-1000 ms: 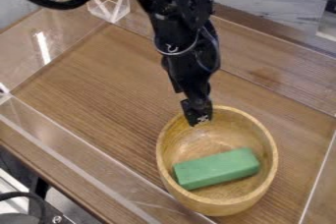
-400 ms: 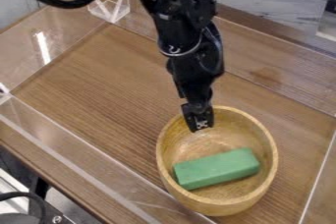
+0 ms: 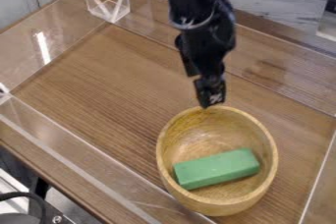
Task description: Put the green block in the brown bowl
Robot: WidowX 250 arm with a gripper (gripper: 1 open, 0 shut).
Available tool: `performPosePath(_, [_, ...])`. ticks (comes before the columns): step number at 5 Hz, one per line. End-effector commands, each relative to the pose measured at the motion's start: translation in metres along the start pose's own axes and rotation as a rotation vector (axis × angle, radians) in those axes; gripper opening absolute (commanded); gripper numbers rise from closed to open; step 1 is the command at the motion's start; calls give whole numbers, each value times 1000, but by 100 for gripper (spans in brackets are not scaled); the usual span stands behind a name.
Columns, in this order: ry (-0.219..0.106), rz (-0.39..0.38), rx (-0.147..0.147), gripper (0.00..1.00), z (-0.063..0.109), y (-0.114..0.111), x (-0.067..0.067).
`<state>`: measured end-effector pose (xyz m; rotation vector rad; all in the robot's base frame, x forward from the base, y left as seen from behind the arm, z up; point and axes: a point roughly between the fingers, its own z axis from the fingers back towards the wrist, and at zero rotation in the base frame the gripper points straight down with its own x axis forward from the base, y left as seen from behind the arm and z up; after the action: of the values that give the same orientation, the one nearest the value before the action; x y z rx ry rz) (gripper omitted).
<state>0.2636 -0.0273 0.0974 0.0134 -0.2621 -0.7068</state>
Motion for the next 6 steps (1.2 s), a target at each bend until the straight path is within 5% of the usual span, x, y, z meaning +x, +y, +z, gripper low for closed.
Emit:
performPosePath(1, [-32,59,68,100,23,14,21])
performPosePath(2, [-29,163,110,100,27,18,26])
performPosePath(5, [-108,211,118,100,50,-2,14])
performPosePath(6, [-129,224,117,0,54,1,10])
